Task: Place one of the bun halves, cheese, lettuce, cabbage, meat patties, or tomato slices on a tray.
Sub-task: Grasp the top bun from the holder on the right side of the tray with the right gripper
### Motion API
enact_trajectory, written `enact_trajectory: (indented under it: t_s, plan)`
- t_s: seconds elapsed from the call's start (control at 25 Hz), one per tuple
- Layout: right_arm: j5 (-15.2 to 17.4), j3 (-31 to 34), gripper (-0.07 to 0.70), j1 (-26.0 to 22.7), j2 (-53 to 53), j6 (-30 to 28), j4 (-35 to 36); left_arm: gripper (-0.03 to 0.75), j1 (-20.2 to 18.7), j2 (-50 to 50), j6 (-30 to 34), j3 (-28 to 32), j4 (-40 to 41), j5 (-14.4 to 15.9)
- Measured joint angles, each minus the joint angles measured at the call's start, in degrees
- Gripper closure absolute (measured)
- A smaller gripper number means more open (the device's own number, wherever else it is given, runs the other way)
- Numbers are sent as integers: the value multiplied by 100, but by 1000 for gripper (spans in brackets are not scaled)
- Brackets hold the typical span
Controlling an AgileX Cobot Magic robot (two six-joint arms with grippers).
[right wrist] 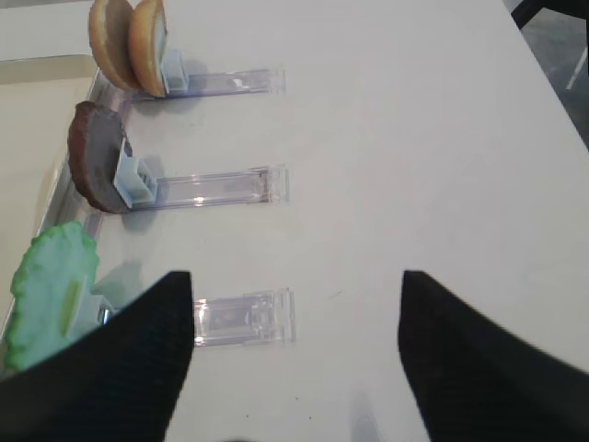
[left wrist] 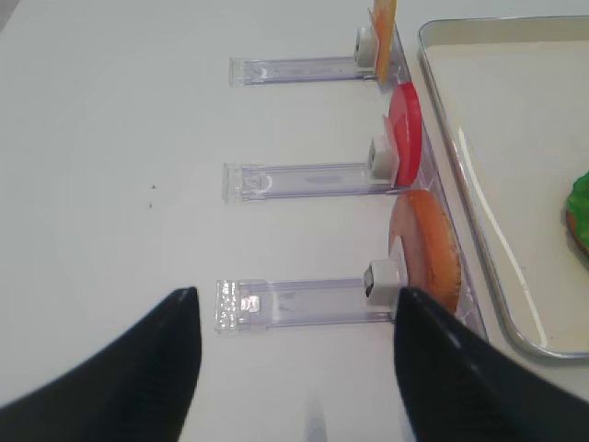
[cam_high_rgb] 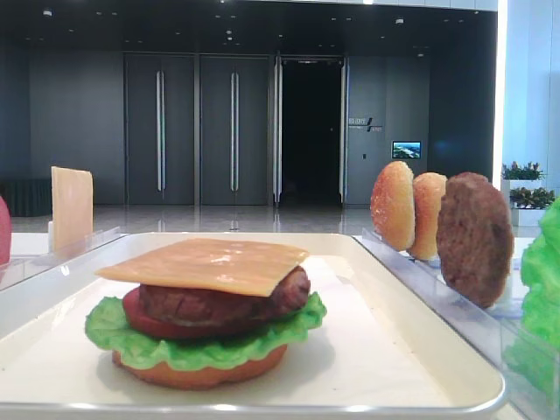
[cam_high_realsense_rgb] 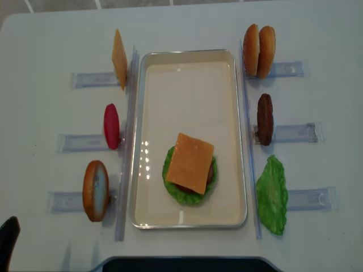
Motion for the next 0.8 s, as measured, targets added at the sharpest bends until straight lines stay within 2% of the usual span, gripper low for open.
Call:
enact_trajectory:
  t_s: [0.8]
  plan:
    - [0,0,150,0,0,0,0,213,0,0,0,0,-17,0]
